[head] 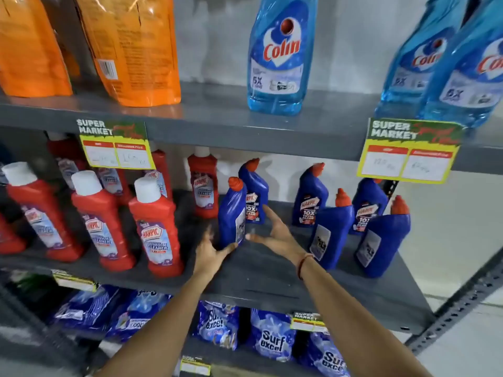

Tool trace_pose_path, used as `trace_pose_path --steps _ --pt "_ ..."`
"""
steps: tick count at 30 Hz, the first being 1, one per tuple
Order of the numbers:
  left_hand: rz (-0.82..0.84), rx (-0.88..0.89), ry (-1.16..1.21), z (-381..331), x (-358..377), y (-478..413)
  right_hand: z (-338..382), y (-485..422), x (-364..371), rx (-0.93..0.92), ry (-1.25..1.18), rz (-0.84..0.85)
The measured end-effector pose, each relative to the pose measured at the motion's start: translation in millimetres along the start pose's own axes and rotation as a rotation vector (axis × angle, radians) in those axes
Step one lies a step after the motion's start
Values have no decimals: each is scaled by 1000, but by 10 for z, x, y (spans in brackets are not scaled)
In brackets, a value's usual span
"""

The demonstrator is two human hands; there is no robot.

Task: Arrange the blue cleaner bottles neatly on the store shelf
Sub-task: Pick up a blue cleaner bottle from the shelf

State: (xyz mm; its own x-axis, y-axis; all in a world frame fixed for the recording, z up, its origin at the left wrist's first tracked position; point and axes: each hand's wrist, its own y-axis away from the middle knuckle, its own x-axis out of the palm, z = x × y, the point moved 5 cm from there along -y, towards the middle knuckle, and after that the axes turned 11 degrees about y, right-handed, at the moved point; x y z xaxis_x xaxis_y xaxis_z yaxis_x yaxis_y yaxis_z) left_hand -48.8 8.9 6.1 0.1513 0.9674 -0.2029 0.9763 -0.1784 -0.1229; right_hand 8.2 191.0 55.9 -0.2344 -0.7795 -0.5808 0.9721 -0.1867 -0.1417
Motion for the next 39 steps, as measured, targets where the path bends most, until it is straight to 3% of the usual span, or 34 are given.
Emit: trace_pose_path --steps 5,10,14,18,21,24,26,29,31,32,35,37,39 --pt "68 -57 46 122 176 -212 58 -447 115 -10 12 263" --pt "44 -37 16 242 185 -355 99 -694 237 -56 -113 308" --pt "191 6 7 159 145 -385 151 -723 226 -87 -101 293" --pt "261 87 24 -129 88 -400 343 -649 19 -114 -155 112" --pt "48 137 168 -296 158 -175 567 -512 -125 -85 -87 -144" --pt "-29 132 232 -453 436 64 787 -275 -113 7 114 -396" --pt "-65 65 410 -559 528 34 917 -84 -26 22 270 -507" --pt "197 58 341 -496 525 -112 1019 81 -33 -53 402 -611" --pt "444 -50 342 -344 473 -150 949 21 -125 -71 368 -519" --pt "538 -129 376 -275 435 -160 879 -32 -160 -57 238 -401" --pt "632 -276 394 -218 325 -218 606 -151 -119 -27 -217 -44" --pt "664 -296 313 -245 304 -234 436 -188 -64 -44 -239 -35" --pt "628 -239 233 -269 286 -273 327 -223 -25 -26 -222 -129"
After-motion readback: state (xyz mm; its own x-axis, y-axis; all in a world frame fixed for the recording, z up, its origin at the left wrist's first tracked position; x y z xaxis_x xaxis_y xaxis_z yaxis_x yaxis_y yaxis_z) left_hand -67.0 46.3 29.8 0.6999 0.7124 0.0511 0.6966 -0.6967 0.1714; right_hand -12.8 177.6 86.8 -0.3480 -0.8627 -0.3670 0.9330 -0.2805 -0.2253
